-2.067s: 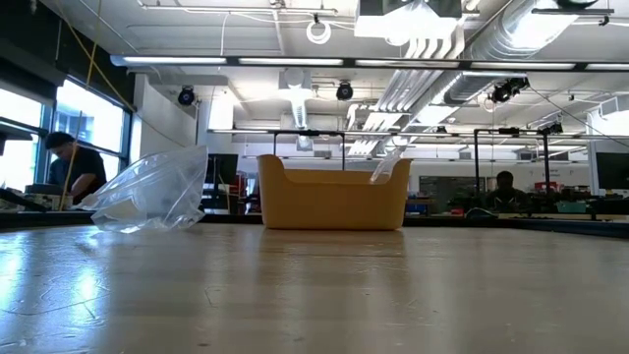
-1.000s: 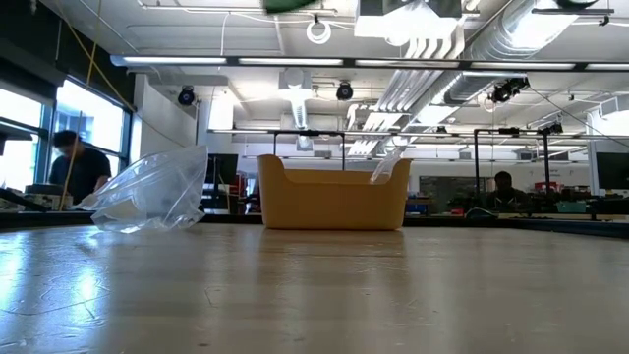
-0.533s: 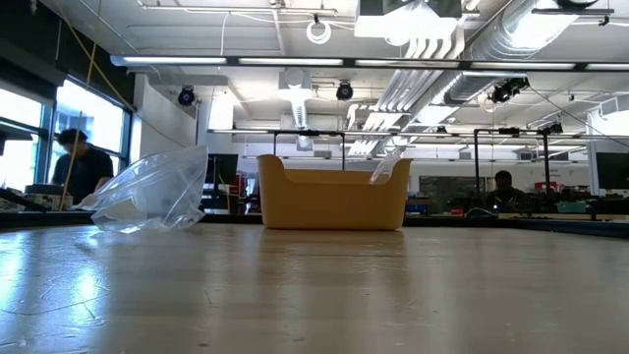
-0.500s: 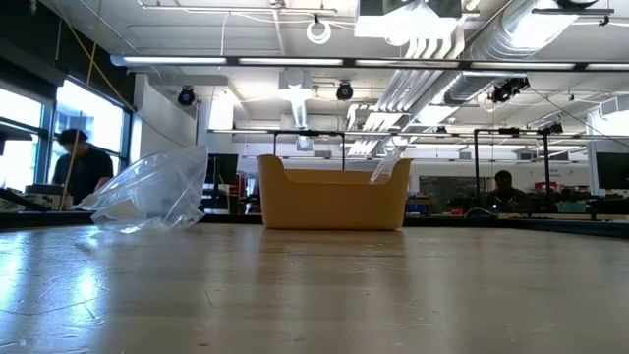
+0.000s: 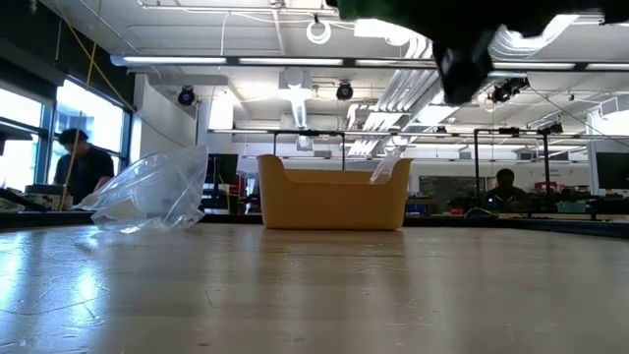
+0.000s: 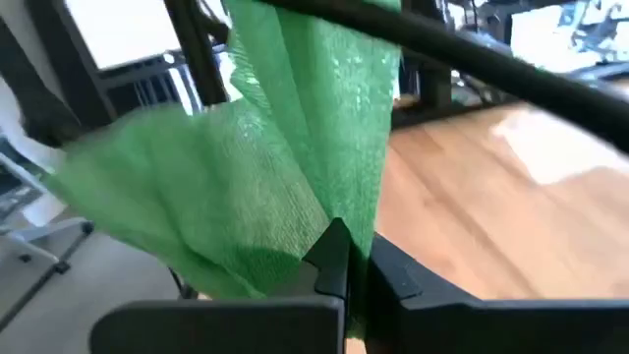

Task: Roll bandage
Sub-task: Roll the green bandage

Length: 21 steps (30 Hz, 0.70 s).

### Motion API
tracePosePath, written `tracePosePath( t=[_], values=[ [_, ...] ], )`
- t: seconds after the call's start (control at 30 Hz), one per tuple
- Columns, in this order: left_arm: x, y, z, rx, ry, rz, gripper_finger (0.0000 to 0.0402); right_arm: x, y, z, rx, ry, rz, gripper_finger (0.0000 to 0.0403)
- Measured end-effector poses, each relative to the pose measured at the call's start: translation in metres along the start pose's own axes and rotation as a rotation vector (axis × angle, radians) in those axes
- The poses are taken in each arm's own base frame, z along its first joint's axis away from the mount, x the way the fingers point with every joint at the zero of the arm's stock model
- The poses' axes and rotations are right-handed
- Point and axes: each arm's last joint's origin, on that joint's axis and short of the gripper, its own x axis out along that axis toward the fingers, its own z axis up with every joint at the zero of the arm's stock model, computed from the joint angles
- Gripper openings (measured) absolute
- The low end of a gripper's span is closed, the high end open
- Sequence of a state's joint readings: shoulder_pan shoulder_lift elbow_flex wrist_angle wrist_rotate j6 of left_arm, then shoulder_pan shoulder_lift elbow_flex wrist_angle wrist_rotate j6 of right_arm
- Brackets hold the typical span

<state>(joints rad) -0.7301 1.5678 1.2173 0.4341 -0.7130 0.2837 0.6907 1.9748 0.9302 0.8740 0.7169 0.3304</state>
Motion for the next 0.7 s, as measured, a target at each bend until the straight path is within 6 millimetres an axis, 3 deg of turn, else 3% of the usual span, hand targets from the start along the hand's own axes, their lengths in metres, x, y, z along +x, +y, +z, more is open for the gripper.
tracePosePath(
  t=[0.17,0.23,0.47,0.57,0.7],
  values=[
    [-0.012,0.001,0.009,0.004,0.008,0.053,0.0009,-0.003,0.015,-0.03,0.0,0.072,-0.089,0.0],
    [-0.015,0.0,0.011,0.014,0.011,0.047,0.0009,-0.003,0.017,-0.031,-0.025,0.087,-0.139,0.0],
    [-0.015,0.001,0.011,-0.006,0.016,0.045,0.001,-0.011,0.031,0.012,-0.264,0.07,-0.157,0.0],
    [-0.015,0.002,0.014,0.002,-0.006,0.051,0.001,-0.007,0.025,0.017,-0.291,0.104,-0.161,0.0],
    [-0.018,0.001,0.019,0.017,-0.043,0.061,0.001,0.006,0.0,-0.005,-0.223,0.25,-0.242,0.0]
  ],
)
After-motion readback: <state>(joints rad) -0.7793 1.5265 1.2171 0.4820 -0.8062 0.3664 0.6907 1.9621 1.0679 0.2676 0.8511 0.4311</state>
